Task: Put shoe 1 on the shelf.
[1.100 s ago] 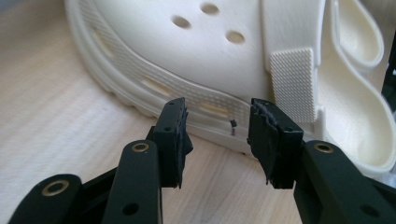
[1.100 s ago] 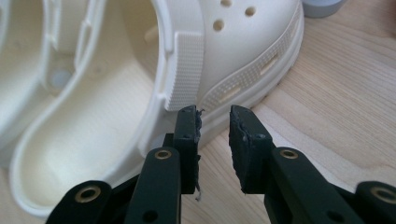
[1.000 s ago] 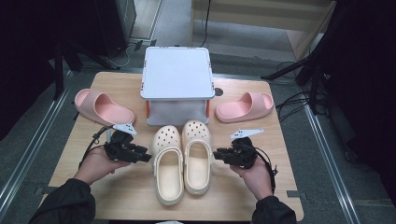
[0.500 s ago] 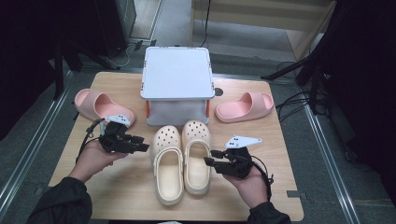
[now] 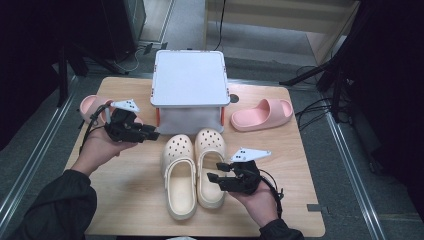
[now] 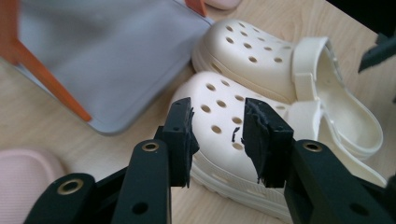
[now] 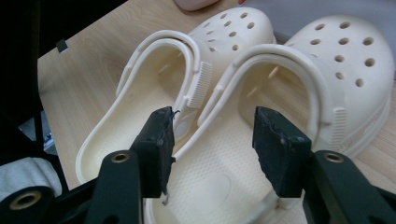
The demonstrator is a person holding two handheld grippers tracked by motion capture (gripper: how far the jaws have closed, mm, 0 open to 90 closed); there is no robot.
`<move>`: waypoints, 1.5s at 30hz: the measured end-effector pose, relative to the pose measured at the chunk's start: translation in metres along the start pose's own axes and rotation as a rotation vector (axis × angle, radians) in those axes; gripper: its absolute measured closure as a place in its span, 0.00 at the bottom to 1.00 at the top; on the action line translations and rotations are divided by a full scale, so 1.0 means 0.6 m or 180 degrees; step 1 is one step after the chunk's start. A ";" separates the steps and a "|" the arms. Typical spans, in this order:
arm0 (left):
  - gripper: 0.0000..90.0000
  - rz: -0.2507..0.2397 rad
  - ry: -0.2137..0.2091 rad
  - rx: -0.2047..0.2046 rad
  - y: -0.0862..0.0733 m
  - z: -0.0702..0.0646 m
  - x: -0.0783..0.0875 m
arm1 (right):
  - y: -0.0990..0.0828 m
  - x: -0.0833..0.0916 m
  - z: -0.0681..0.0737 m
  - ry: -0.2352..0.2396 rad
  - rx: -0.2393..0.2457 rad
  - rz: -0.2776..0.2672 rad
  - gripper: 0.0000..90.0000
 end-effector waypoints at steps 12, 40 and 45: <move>0.71 0.0008 0.0006 -0.0085 0.107 0.007 0.013 | -0.004 -0.038 0.022 0.0005 0.0040 0.0154 0.41; 0.72 0.0151 0.0246 -0.0095 0.161 0.059 -0.041 | 0.003 -0.133 0.042 -0.0410 -0.0079 0.0299 0.39; 0.72 0.0151 0.0235 -0.0088 0.161 0.059 -0.041 | 0.005 -0.129 0.034 -0.0381 -0.0139 0.0361 0.53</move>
Point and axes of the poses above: each handheld gripper's, and its own axes: x roughly backward along the jaws, y roughly out of its top, z roughly to its left, the point moved 5 cm from there along -x, roughly forward along the jaws, and after that the axes turned 15 degrees about -y, right-handed, at the moved point
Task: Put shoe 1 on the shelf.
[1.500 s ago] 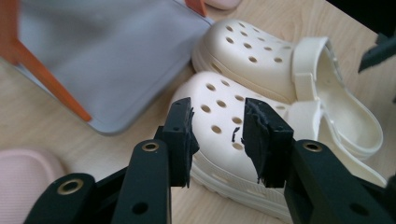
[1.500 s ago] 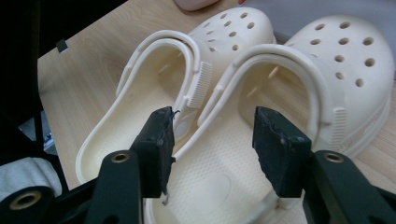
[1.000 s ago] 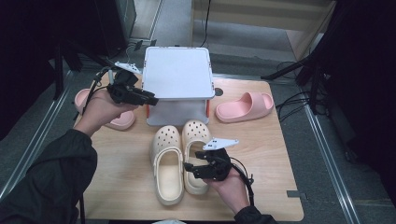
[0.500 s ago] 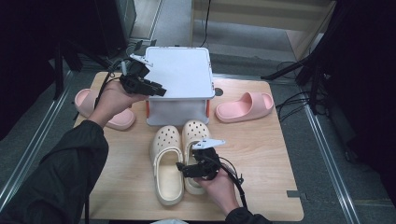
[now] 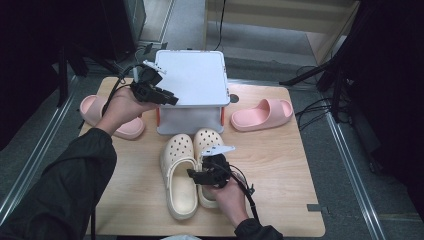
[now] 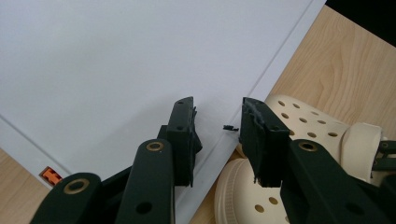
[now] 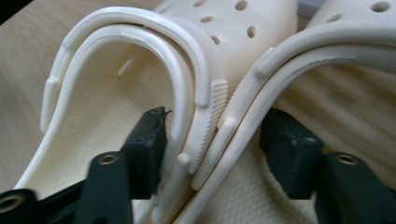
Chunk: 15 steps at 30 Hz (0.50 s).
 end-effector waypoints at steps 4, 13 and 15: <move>0.72 0.0001 0.0000 0.0001 0.000 0.000 0.000 | 0.001 0.006 -0.008 -0.0045 -0.0071 0.0089 0.62; 0.75 -0.0002 -0.0003 0.0031 0.000 -0.001 0.000 | 0.002 0.021 -0.028 -0.0326 -0.0094 0.0158 0.74; 0.76 0.0012 0.0008 0.0048 0.000 -0.002 0.000 | 0.006 0.026 -0.034 -0.0310 -0.0056 0.0176 0.74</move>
Point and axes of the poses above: each handheld gripper's, and its own axes: x roughly backward along the jaws, y roughly out of its top, z roughly to its left, the point moved 5 cm from there along -x, roughly forward along the jaws, and after that the axes turned 15 degrees about -y, right-handed, at the moved point
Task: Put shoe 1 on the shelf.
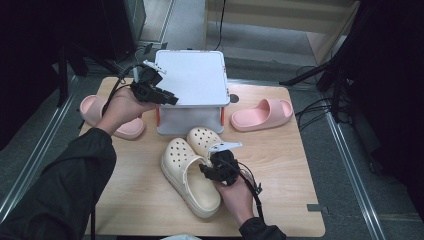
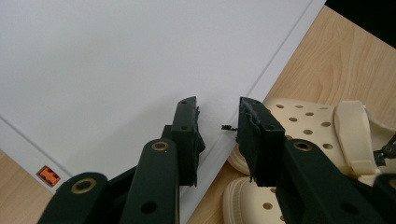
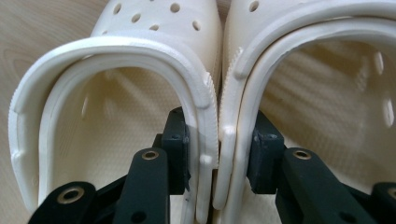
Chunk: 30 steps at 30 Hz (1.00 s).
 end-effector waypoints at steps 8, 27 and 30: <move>0.80 0.0006 -0.0012 0.0006 0.000 -0.003 -0.001 | 0.045 0.019 -0.012 0.0031 0.0033 -0.0102 0.74; 0.85 0.0084 -0.0024 -0.0059 0.003 -0.007 -0.002 | 0.157 -0.045 -0.027 -0.0307 -0.0008 -0.0316 0.74; 0.85 0.0071 -0.0012 -0.0046 0.002 -0.008 -0.002 | 0.170 -0.061 -0.025 -0.0384 -0.0033 -0.0339 0.74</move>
Point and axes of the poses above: each handheld gripper's, and its own axes: x roughly backward along the jaws, y roughly out of its top, z roughly to its left, the point moved 5 cm from there along -x, roughly forward along the jaws, and after that the axes turned 15 degrees about -y, right-handed, at the moved point
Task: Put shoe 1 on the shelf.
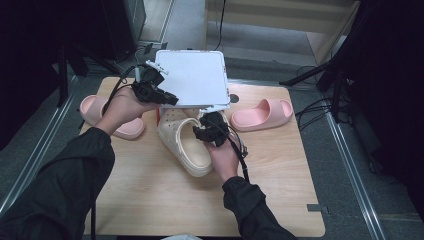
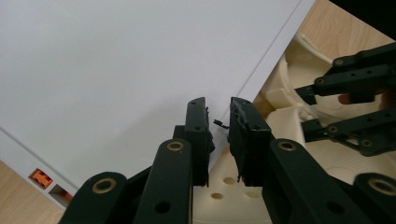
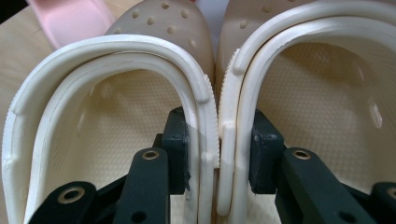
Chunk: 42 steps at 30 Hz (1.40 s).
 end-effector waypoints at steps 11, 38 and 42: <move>0.85 0.0014 -0.0035 0.0002 -0.002 0.003 0.003 | 0.017 -0.033 0.012 -0.0178 -0.0282 -0.0082 0.74; 0.86 0.0028 -0.0038 -0.0006 -0.002 0.003 0.001 | 0.010 -0.068 0.003 -0.0378 -0.0425 -0.0093 0.73; 0.86 0.0016 -0.0069 0.0031 -0.002 0.004 0.001 | 0.007 -0.077 0.000 -0.0366 -0.0434 -0.0044 0.73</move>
Point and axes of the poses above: each handheld gripper's, and its own axes: x roughly backward along the jaws, y roughly out of its top, z roughly to its left, the point moved 5 cm from there along -x, roughly forward along the jaws, and after that the axes turned 15 degrees about -y, right-handed, at the moved point
